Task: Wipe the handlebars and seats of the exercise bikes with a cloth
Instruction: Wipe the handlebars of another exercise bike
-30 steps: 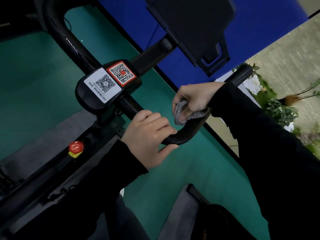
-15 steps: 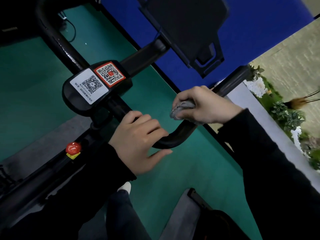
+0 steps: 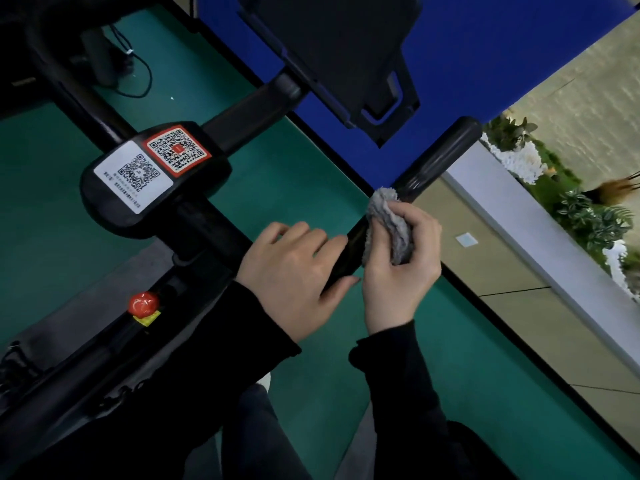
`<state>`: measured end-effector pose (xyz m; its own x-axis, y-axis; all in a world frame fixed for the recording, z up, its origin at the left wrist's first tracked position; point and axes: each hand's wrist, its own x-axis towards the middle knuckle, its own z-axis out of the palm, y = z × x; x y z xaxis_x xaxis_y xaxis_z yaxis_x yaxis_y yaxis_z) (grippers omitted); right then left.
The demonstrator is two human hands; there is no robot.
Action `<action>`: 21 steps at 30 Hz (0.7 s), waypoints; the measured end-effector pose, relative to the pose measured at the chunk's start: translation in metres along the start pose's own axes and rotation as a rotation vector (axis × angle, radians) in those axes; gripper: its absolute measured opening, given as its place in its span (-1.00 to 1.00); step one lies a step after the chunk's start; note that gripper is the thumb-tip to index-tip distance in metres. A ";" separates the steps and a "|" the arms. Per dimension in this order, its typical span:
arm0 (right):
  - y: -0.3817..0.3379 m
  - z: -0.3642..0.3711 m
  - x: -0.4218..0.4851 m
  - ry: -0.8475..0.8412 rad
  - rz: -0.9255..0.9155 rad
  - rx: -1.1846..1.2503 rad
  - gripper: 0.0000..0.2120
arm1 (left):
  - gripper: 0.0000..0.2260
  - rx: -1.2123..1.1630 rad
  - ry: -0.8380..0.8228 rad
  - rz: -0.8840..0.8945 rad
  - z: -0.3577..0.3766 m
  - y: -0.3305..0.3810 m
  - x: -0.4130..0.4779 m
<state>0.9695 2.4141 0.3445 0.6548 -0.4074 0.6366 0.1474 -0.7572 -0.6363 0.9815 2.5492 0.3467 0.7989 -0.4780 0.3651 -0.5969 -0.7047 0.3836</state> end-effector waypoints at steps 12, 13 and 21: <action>-0.004 0.005 -0.017 0.181 0.285 0.190 -0.80 | -0.67 0.017 0.109 0.025 0.008 -0.002 -0.005; -0.004 0.004 -0.018 0.196 0.313 0.207 -0.81 | -0.67 0.021 0.114 0.025 0.009 -0.002 -0.005; -0.020 0.017 -0.039 0.364 0.631 0.401 -0.84 | -0.67 0.041 0.147 0.019 0.010 -0.002 -0.005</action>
<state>0.9535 2.4540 0.3254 0.4326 -0.8863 0.1656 0.1313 -0.1198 -0.9841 0.9792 2.5477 0.3357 0.7664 -0.4115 0.4933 -0.6057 -0.7186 0.3416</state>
